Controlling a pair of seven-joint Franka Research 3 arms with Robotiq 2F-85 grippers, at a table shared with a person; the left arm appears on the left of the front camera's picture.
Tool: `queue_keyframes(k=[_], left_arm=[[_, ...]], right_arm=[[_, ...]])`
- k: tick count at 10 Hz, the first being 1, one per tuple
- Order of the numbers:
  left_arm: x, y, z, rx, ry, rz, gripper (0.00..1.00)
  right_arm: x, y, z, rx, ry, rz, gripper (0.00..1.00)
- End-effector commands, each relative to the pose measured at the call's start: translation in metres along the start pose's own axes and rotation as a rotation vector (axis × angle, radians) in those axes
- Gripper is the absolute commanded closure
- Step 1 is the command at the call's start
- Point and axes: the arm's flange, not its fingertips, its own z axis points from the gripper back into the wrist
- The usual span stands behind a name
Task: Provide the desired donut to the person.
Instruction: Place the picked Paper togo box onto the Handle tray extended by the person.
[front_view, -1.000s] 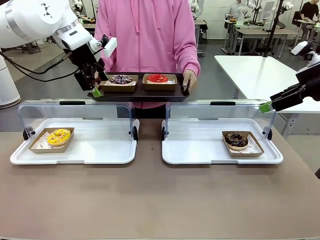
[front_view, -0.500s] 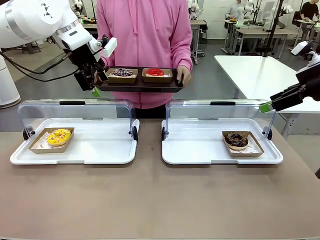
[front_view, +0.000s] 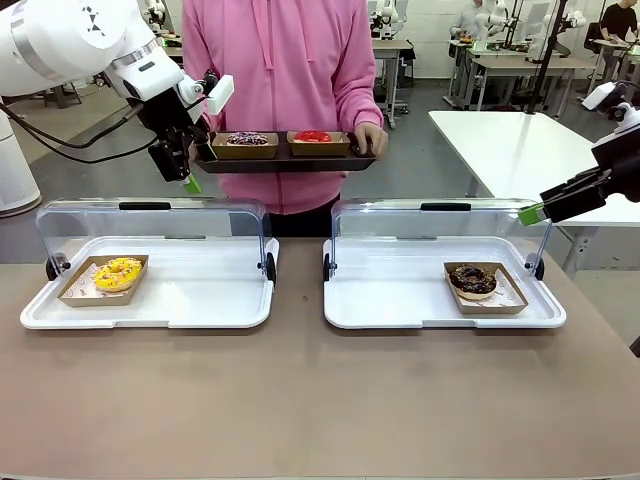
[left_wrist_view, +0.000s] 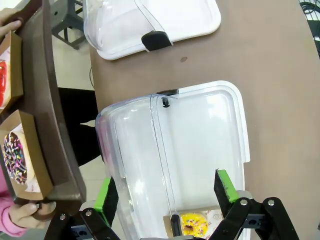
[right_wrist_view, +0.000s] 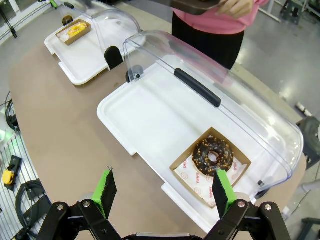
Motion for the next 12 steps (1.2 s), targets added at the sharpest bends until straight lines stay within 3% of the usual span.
queue_keyframes(k=[1,5,7,10,12], left_arm=[[-0.001,0.002,0.001,0.012,0.013,-0.001,0.00],[0.000,0.000,0.000,0.000,0.000,0.000,0.00],[-0.025,-0.069,0.036,0.010,-0.102,0.169,0.00],[-0.097,-0.133,0.073,0.106,-0.332,0.408,0.00],[-0.131,-0.171,0.073,0.150,-0.398,0.512,0.00]], right_arm=[[-0.001,0.002,0.000,-0.015,0.014,-0.014,0.00],[-0.001,0.002,0.000,-0.015,0.014,-0.014,0.00],[-0.001,0.002,0.000,-0.015,0.014,-0.014,0.00],[-0.001,0.002,0.000,-0.015,0.014,-0.014,0.00],[-0.001,0.002,0.000,-0.015,0.014,-0.014,0.00]])
